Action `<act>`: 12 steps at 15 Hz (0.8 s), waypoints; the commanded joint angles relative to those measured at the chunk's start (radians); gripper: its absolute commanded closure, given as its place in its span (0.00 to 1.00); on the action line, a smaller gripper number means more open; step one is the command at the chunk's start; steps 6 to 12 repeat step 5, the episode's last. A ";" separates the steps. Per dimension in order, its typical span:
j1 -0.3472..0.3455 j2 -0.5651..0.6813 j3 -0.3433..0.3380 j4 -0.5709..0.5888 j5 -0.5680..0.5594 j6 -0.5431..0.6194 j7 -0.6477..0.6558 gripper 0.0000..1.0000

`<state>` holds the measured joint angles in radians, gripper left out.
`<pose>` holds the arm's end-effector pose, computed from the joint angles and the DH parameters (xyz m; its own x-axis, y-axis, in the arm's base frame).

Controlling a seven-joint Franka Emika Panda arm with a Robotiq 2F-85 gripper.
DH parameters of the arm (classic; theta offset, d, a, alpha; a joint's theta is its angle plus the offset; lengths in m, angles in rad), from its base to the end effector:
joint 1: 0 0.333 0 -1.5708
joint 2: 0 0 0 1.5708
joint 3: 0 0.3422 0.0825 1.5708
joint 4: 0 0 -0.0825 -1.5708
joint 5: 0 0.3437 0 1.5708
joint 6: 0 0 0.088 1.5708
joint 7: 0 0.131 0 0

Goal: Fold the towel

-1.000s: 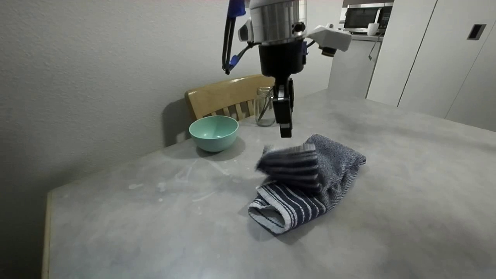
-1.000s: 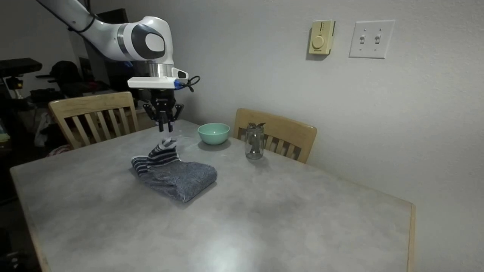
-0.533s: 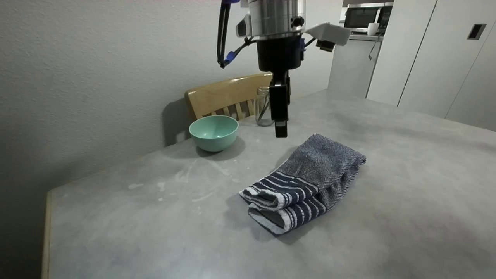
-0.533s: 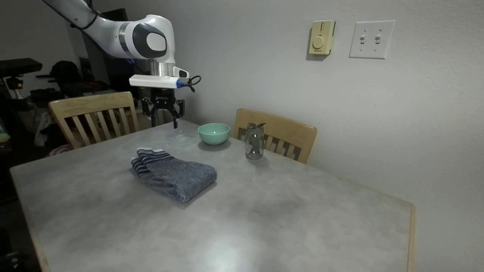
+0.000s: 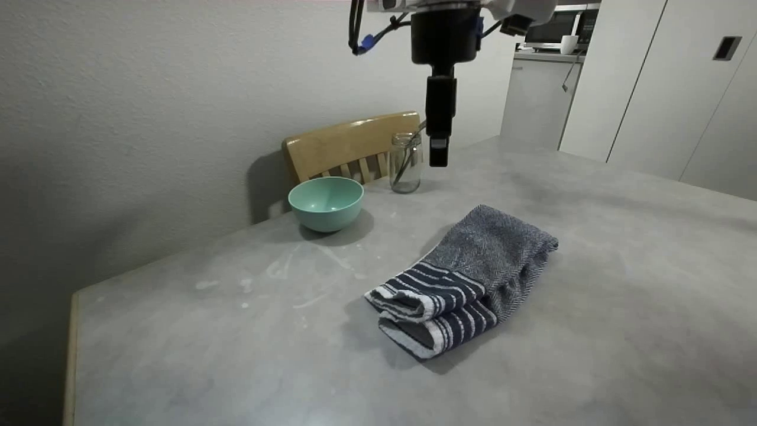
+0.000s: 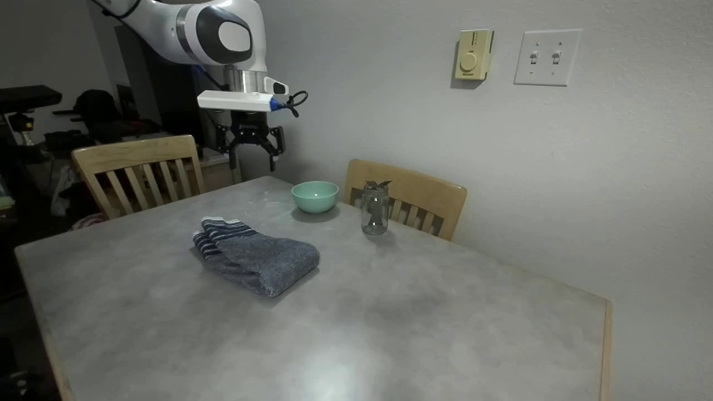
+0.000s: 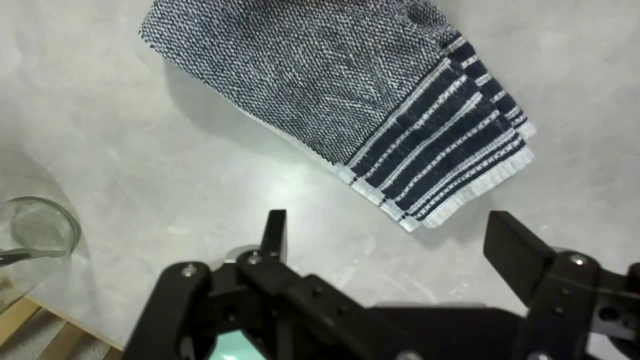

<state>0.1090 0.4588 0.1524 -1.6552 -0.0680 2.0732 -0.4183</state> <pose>0.6272 0.1501 0.3645 0.7649 0.6436 -0.0282 0.6432 -0.7654 -0.0223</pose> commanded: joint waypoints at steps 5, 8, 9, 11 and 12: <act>-0.002 -0.005 0.005 -0.011 -0.002 -0.002 0.002 0.00; -0.002 -0.005 0.005 -0.011 -0.002 -0.002 0.002 0.00; -0.002 -0.005 0.005 -0.011 -0.002 -0.002 0.002 0.00; -0.002 -0.005 0.005 -0.011 -0.002 -0.002 0.002 0.00; -0.002 -0.005 0.005 -0.011 -0.002 -0.002 0.002 0.00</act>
